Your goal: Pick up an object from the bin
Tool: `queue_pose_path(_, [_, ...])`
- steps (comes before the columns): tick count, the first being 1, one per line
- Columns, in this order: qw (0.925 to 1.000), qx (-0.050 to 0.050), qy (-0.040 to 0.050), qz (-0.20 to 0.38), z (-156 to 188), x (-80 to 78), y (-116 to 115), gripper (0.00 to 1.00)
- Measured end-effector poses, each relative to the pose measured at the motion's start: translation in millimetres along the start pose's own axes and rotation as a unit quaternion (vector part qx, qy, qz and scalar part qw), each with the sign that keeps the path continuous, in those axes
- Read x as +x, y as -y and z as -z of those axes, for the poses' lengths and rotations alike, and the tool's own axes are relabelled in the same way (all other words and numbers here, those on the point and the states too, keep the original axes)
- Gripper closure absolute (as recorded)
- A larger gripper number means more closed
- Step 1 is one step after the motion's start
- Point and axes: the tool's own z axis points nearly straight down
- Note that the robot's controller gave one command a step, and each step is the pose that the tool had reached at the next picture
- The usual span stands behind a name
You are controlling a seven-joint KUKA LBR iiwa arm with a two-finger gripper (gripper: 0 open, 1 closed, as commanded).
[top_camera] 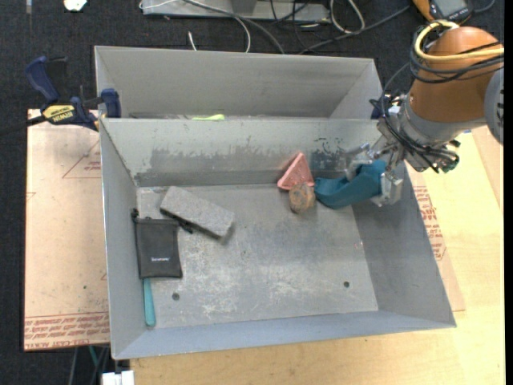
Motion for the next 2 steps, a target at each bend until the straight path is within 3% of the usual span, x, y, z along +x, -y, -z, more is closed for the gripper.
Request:
queue_pose_path(1, [0.9999, -0.005, -0.0042, 0.011, 6, 3.7, -13, 1.00])
queue_pose_path(2, [1.0000, -0.005, -0.0041, -0.001, 84, 1.4, -5, 1.00])
